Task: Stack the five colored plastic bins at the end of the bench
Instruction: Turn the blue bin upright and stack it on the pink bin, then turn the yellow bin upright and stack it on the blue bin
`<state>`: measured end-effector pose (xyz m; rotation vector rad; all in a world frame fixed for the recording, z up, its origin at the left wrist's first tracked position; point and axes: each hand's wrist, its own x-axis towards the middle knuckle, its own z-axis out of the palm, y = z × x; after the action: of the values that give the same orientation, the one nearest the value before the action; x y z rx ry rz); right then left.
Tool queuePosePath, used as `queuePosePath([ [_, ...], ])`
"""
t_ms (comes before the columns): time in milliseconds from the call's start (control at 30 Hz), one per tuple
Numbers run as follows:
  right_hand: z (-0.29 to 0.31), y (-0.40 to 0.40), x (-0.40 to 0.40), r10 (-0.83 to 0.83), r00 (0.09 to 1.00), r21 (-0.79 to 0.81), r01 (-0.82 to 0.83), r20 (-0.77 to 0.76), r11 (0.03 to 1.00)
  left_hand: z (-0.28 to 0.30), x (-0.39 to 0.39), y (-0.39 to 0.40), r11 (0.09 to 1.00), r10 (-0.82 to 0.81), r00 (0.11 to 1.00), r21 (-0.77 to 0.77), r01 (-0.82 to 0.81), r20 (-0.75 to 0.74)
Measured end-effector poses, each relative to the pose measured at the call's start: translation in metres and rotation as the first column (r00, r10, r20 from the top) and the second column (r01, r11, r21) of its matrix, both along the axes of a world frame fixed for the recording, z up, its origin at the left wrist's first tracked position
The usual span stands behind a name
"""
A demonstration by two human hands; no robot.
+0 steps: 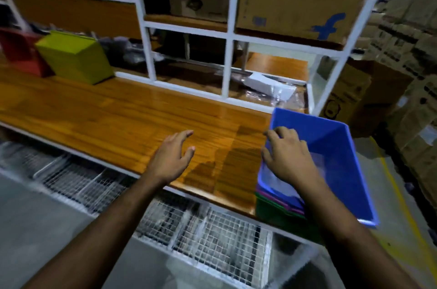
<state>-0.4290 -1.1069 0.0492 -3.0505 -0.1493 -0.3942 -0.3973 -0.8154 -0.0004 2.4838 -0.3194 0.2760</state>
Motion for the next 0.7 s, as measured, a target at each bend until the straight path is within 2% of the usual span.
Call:
queuePosePath([
  [100,-0.014,0.083,0.028,0.056,0.998,-0.048,-0.057,-0.02,0.997,-0.008,0.014,0.073,0.994,0.05,0.999,0.101,-0.05,-0.003],
  [233,-0.042,0.193,0.063,0.117,0.984,-0.002,-0.119,-0.136,0.993,-0.014,0.033,0.172,0.968,0.092,0.996,0.234,-0.087,-0.009],
  [367,-0.058,0.298,0.098,0.159,0.975,0.034,-0.155,-0.157,0.987,-0.018,0.054,0.272,0.939,0.143,0.99,0.319,-0.131,-0.014],
  [700,-0.069,0.497,0.193,0.289,0.946,0.09,-0.278,-0.15,0.956,-0.04,0.121,0.465,0.886,0.28,0.96,0.391,-0.249,-0.023],
])
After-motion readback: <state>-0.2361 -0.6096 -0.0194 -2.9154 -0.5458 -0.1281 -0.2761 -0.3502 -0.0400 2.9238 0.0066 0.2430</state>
